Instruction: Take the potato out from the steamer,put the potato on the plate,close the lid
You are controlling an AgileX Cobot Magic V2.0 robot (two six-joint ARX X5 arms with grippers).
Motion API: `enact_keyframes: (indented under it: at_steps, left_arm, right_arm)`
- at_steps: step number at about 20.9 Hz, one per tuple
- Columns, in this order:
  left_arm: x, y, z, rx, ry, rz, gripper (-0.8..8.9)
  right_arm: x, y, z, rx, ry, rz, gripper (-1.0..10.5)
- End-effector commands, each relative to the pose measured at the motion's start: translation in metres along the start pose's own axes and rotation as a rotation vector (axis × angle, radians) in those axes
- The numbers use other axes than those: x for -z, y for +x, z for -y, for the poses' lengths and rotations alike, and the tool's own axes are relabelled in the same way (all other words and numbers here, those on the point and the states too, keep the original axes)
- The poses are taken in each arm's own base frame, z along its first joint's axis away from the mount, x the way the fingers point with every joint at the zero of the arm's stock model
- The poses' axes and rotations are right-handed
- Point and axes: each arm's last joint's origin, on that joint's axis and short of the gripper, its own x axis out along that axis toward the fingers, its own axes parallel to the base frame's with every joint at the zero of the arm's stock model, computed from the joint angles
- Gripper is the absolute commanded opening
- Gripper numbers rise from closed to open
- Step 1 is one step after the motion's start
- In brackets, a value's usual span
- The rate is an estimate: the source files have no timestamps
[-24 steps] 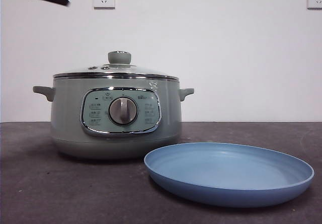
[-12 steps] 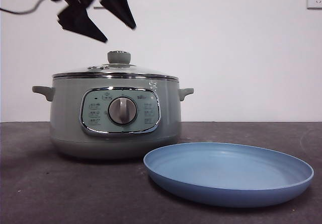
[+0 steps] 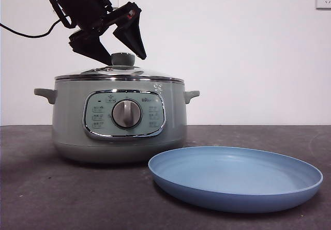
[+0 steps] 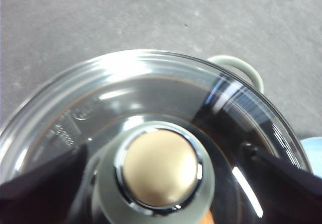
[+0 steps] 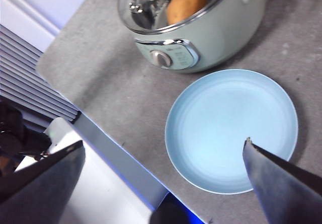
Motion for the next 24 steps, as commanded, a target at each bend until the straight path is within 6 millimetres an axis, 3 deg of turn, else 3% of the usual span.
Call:
enact_keyframes:
  at_steps: [1, 5, 11, 14, 18, 24]
  left_arm:
    - [0.002, 0.003, 0.001, 0.005, 0.006, -0.023, 1.65]
    - [0.003, 0.003, 0.001, 0.006, 0.004, -0.029, -0.14]
    - [0.001, 0.0, 0.002, 0.006, 0.005, -0.019, -0.09]
    - [-0.004, -0.012, 0.003, -0.003, 0.01, 0.017, -0.09]
    - [-0.012, -0.043, 0.005, -0.026, 0.018, 0.085, -0.09]
    - [-0.012, -0.126, 0.013, -0.081, 0.006, 0.16, -0.09]
  right_arm:
    - [-0.001, 0.0, 0.0, 0.003, -0.005, 0.004, 6.3]
    - [-0.001, 0.0, 0.0, 0.003, -0.005, 0.005, 6.3]
    - [-0.001, 0.0, 0.0, 0.003, -0.005, 0.005, 6.3]
    - [-0.002, 0.0, 0.0, 0.003, -0.008, 0.01, 6.3]
    - [-0.007, 0.001, 0.001, 0.005, 0.008, 0.05, 6.3]
    - [-0.033, 0.021, 0.006, -0.061, 0.052, 0.124, 6.3]
